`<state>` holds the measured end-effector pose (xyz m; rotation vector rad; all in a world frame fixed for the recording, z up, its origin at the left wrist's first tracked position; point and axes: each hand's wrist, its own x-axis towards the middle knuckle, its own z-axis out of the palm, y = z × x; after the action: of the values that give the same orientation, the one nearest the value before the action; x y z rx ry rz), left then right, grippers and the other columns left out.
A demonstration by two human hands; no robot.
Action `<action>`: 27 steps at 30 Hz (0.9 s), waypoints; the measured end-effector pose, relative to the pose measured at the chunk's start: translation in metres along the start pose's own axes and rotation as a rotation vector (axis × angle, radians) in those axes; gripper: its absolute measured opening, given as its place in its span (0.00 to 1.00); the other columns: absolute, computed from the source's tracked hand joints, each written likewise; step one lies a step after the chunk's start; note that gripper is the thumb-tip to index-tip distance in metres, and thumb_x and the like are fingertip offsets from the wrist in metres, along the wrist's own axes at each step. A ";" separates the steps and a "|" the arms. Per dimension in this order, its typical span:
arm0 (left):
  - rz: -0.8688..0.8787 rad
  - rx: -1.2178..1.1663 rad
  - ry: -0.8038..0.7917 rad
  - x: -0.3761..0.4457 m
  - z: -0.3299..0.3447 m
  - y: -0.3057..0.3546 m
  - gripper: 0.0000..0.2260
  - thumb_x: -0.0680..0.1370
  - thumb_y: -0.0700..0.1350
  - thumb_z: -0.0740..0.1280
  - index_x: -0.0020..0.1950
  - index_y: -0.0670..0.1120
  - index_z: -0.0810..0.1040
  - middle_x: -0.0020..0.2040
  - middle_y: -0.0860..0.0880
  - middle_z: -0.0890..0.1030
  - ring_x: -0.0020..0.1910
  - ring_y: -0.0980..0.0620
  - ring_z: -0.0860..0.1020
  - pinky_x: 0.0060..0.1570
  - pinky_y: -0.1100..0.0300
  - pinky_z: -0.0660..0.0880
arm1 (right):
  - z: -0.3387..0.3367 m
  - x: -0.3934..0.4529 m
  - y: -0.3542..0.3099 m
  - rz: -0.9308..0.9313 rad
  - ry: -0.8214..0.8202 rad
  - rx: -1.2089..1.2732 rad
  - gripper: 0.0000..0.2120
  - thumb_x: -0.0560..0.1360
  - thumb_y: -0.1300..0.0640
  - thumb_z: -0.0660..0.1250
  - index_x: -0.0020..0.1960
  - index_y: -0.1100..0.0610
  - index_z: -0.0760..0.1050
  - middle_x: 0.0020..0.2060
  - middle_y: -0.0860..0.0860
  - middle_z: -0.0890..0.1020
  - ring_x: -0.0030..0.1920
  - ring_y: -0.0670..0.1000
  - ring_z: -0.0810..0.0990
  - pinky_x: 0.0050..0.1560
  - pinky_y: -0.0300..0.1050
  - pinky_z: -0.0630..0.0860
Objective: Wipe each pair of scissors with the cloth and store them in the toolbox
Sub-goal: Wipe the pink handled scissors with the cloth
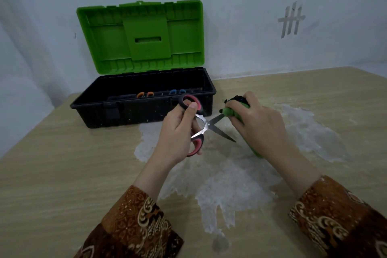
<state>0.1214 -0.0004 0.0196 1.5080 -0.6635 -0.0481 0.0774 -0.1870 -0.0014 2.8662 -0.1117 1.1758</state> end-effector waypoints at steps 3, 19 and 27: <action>-0.009 0.001 0.066 0.000 -0.001 0.004 0.13 0.84 0.45 0.55 0.45 0.40 0.72 0.26 0.43 0.72 0.20 0.41 0.72 0.18 0.64 0.66 | -0.003 0.000 0.013 0.180 -0.018 0.004 0.08 0.76 0.55 0.67 0.53 0.55 0.78 0.47 0.58 0.75 0.25 0.55 0.66 0.24 0.39 0.60; 0.178 0.151 0.464 -0.004 0.014 -0.016 0.16 0.81 0.57 0.53 0.43 0.52 0.74 0.32 0.47 0.75 0.32 0.42 0.75 0.33 0.42 0.74 | -0.020 -0.002 -0.050 -0.090 0.068 0.408 0.12 0.76 0.50 0.63 0.56 0.50 0.81 0.45 0.51 0.77 0.31 0.52 0.77 0.26 0.46 0.75; 0.159 0.092 0.487 -0.012 0.022 -0.014 0.17 0.82 0.54 0.52 0.38 0.47 0.70 0.27 0.49 0.70 0.24 0.53 0.68 0.24 0.51 0.65 | -0.018 -0.005 -0.057 -0.132 0.031 0.262 0.11 0.76 0.54 0.64 0.56 0.53 0.80 0.46 0.55 0.78 0.28 0.55 0.76 0.22 0.48 0.74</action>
<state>0.1069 -0.0166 0.0001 1.4748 -0.3919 0.4635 0.0659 -0.1292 0.0078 3.0146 0.2471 1.2958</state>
